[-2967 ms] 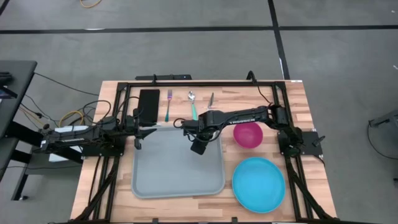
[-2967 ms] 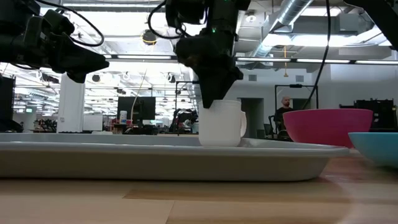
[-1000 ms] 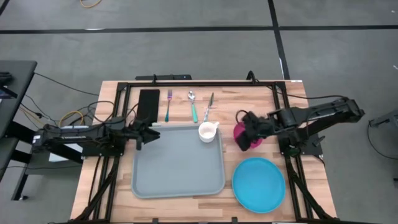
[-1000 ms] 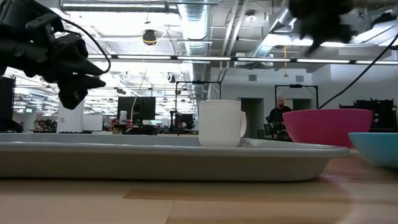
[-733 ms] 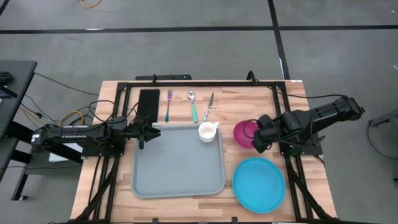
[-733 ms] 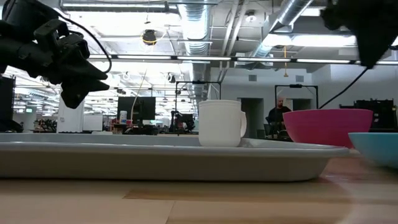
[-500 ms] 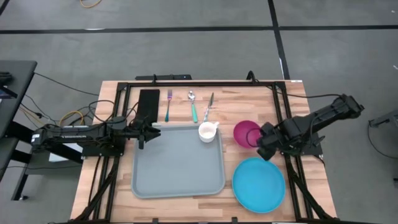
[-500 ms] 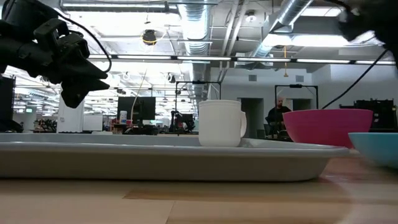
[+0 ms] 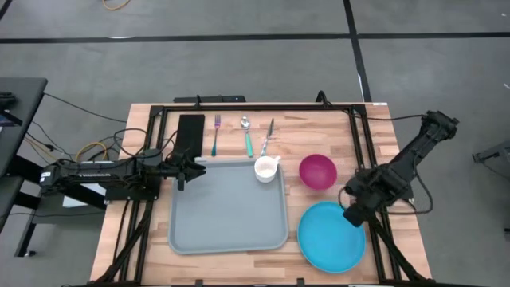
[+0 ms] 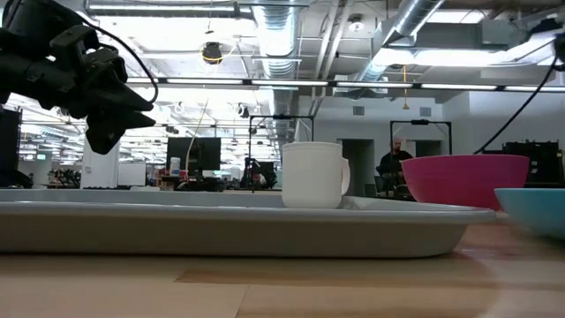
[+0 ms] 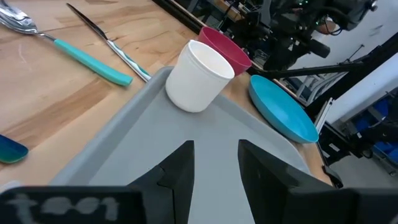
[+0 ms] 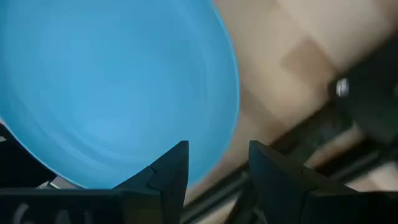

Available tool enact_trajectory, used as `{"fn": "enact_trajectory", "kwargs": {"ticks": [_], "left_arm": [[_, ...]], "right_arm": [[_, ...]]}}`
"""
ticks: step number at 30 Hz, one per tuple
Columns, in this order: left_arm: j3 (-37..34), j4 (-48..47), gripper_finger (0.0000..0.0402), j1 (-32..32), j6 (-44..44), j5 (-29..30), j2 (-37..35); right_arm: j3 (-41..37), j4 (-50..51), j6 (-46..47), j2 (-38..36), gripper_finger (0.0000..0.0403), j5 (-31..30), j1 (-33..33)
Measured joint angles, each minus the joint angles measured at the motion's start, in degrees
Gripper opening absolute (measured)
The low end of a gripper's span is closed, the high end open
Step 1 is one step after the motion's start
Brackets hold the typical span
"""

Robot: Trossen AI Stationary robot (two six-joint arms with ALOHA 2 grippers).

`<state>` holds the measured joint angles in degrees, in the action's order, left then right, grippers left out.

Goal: Set up tray
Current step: Put the white mug on the gray serving tray

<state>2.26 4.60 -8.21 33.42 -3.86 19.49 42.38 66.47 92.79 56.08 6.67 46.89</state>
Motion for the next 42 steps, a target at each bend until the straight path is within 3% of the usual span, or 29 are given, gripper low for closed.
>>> {"fn": "enact_trajectory", "kwargs": {"ticks": [8, 13, 26, 35, 42], "left_arm": [[0.0, 0.0, 0.0112, 0.0, 0.18, -0.13, 0.0], [0.0, 0.0, 0.0112, 0.0, 0.21, -0.13, -0.01], [0.04, 0.04, 0.0112, -0.02, 1.89, -0.19, -0.01], [0.07, 0.02, 0.0112, -0.01, 3.48, -0.31, -0.01], [0.07, 0.02, 0.0112, -0.02, 3.44, -0.31, -0.01]], "right_arm": [[-2.75, -10.84, 27.45, 0.79, 0.0159, -1.48, 14.51], [-2.89, -15.84, 39.51, 5.2, 0.0159, -4.97, 19.84], [-2.91, -23.84, 42.45, 19.99, 0.0159, -0.12, 14.56], [-0.11, -19.15, 41.37, 18.11, 0.0159, -2.26, 11.72], [5.63, -7.26, 29.94, 13.97, 0.0159, -7.88, 9.86]]}}
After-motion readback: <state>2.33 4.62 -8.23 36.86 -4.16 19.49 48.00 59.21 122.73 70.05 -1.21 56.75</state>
